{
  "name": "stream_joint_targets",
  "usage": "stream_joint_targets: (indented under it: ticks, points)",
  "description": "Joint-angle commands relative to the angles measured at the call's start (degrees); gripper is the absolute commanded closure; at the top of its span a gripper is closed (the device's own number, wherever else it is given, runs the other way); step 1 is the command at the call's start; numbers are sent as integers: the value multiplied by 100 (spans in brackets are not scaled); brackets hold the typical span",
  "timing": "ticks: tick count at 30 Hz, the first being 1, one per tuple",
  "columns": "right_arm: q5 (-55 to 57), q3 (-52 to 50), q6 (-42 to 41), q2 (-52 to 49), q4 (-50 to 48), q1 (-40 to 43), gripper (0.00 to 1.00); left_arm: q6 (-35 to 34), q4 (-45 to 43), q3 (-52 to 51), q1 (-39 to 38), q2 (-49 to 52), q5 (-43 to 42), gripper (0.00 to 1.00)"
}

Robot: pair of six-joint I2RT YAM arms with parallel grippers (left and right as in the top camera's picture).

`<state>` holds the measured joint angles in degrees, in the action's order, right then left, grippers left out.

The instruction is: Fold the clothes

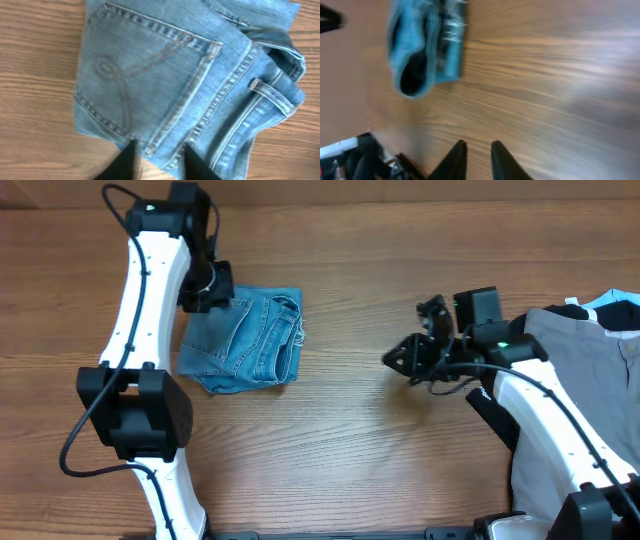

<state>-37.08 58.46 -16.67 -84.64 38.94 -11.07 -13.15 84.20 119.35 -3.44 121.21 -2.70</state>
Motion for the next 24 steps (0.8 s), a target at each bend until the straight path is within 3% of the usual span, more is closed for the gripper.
stream_joint_targets:
  ticks: [1, 2, 5, 7, 14, 24]
  points:
    - [-243, 131, -483, 72, -529, -286, 75, 219, -85, -337, -74, 37, -68, 87]
    - [-236, 129, -605, 48, -780, -380, 72, 221, -144, -483, -74, 37, -15, 88]
    - [63, 129, -999, -98, -1419, -748, 68, 232, -481, -955, -17, 37, 13, 70]
    - [293, 129, -1180, -258, -1792, -1045, 65, 264, -774, -1292, 50, 37, -20, 66]
    - [640, 129, -1622, -1333, -2929, -1967, 54, 398, -1552, -2378, 129, 39, -481, 71]
    - [116, 129, -1939, -2382, -4616, -2621, 51, 398, -1591, -2542, 118, 39, -485, 69]
